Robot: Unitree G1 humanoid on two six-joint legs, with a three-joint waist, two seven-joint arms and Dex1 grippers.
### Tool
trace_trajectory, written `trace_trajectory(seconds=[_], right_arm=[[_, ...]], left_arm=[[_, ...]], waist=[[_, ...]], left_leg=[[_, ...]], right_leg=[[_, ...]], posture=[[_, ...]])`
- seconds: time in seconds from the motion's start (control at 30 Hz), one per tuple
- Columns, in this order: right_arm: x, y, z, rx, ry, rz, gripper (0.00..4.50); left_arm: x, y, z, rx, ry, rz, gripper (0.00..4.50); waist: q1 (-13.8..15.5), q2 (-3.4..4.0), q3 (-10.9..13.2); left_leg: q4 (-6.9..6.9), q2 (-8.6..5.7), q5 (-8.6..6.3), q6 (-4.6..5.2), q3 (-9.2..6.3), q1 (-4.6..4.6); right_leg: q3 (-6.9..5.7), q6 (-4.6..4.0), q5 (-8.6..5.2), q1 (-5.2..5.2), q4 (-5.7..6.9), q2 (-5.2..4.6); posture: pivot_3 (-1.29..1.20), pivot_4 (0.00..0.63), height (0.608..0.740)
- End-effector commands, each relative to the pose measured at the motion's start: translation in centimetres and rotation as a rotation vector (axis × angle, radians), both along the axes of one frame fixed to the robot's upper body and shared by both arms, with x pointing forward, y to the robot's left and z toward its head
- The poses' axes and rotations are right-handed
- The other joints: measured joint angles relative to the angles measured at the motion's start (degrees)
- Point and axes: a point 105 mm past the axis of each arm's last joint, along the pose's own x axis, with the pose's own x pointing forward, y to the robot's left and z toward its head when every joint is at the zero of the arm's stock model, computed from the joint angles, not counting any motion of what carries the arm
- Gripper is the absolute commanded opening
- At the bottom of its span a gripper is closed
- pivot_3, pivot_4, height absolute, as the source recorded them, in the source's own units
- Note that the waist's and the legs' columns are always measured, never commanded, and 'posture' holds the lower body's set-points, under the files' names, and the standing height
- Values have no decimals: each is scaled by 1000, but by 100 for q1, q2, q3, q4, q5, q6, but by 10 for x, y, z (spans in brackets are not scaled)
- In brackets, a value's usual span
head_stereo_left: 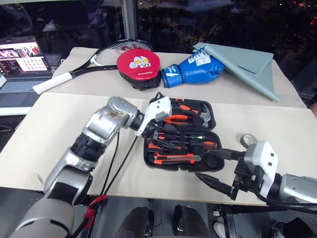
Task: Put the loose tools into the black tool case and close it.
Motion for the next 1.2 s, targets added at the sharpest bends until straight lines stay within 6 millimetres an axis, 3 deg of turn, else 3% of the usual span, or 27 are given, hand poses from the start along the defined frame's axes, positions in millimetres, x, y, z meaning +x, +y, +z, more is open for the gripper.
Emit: trace_trajectory(seconds=[0.03, 0.2, 0.53, 0.7, 0.97, 1.1, 1.2], right_arm=[[-7, 4, 8, -3, -24, 23, 4500], [-9, 7, 7, 6, -6, 33, 4500], [-5, 5, 9, 3, -4, 27, 4500], [-2, 6, 10, 7, -11, 26, 4500], [1, 7, 11, 24, -18, 14, 4500], [1, 7, 11, 28, -16, 11, 4500], [0, 7, 10, 29, -12, 11, 4500]], left_arm=[[1, -12, 3, -104, -22, 20, 1873], [-6, -15, -12, -128, -67, -7, 47], [-9, -13, -40, -47, -129, -39, 47], [-14, -8, -64, 72, -199, -101, 47], [-4, -1, -92, 189, -296, -115, 47], [-1, 0, -95, 190, -321, -111, 47], [-5, -4, -79, 104, -289, -111, 47]], waist=[[12, 0, 0], [3, 0, 0], [13, 1, -1], [10, 1, -2], [18, 0, -23], [23, 3, -27], [10, 3, -27]], left_leg=[[1, -1, 0, 0, 0, -1], [2, -1, -2, 3, 0, 0], [3, -1, -10, 14, 1, -1], [3, -1, -13, 18, 4, -1], [3, 0, -18, 25, 3, 9], [3, 0, -42, 62, 3, 47], [4, 1, -67, 26, 2, 68]], right_leg=[[0, 1, 1, 0, 0, -1], [2, 2, 2, 1, 1, -1], [2, 1, 6, 2, -1, -4], [3, 2, 7, 2, -3, -4], [2, 3, 7, 13, -5, -6], [3, 8, 7, 34, -12, -9], [2, 15, 4, 68, -16, -9]], posture=[[0, 150, 732], [0, 150, 732], [0, 150, 732], [0, 150, 732], [0, 150, 732], [0, 150, 732], [0, 150, 732]])
